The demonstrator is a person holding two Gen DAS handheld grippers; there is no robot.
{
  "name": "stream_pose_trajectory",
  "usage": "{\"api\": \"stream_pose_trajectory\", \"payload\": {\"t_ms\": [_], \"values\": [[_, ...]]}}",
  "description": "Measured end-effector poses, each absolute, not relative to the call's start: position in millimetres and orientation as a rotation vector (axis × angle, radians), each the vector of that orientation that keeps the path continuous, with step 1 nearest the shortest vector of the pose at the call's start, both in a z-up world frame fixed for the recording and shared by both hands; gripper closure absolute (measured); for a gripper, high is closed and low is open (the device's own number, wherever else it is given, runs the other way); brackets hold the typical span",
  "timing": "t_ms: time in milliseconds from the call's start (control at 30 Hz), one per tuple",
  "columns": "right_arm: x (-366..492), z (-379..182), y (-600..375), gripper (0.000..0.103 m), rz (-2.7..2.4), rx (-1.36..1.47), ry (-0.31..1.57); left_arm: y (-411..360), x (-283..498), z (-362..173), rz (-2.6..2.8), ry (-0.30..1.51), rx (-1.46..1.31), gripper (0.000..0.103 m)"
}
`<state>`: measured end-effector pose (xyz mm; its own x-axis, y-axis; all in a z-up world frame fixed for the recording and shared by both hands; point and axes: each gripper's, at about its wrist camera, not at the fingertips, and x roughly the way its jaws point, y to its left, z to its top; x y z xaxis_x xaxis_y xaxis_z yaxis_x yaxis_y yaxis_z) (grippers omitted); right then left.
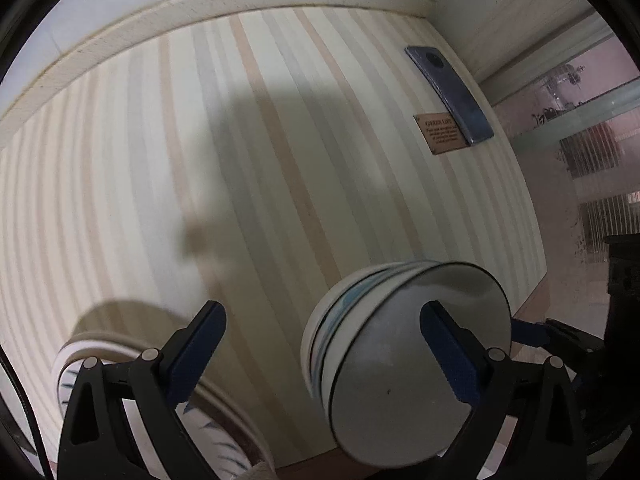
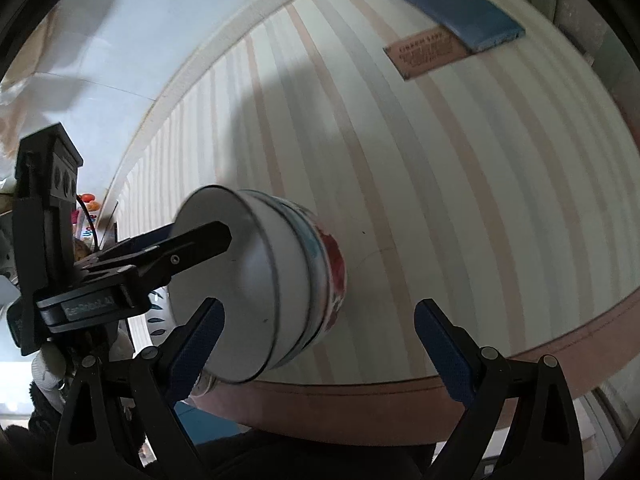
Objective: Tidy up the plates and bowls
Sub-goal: 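Grasp the three-bowl stack rim with both grippers and lift it, then carry the bowl stack with both grippers over the plate stack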
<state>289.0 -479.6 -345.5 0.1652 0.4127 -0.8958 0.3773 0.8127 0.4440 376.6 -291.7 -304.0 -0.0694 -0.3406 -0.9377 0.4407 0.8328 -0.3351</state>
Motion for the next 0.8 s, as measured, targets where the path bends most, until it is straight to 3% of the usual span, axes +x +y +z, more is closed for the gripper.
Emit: {"api": "stream_pose_trajectory", "payload": {"t_ms": [267,400,500,567,600,800], "values": [[299,-384,-479,0.005,0.085,0.772,1.486,-298,387,-330,-0.663,1.606,0.018,0.006],[302,-403,-476,0.006,0.123,0.845,1.490,-297,384,-335,-0.700,1.618,-0.011,0.017],[303,-408,-477,0.017,0.127,0.886,1.465,-293,382,-336,-0.726,1.614,-0.067,0.028],[307,-411,-477,0.037,0.141,0.908,1.461,-290,382,-338,-0.741,1.636,-0.121,0.036],[309,-415,-475,0.038,0.150,0.923,1.470,-289,382,-339,-0.750,1.642,-0.142,0.043],[311,-414,-472,0.041,0.156,0.938,1.442,-288,379,-335,-0.721,1.622,-0.171,0.044]]}}
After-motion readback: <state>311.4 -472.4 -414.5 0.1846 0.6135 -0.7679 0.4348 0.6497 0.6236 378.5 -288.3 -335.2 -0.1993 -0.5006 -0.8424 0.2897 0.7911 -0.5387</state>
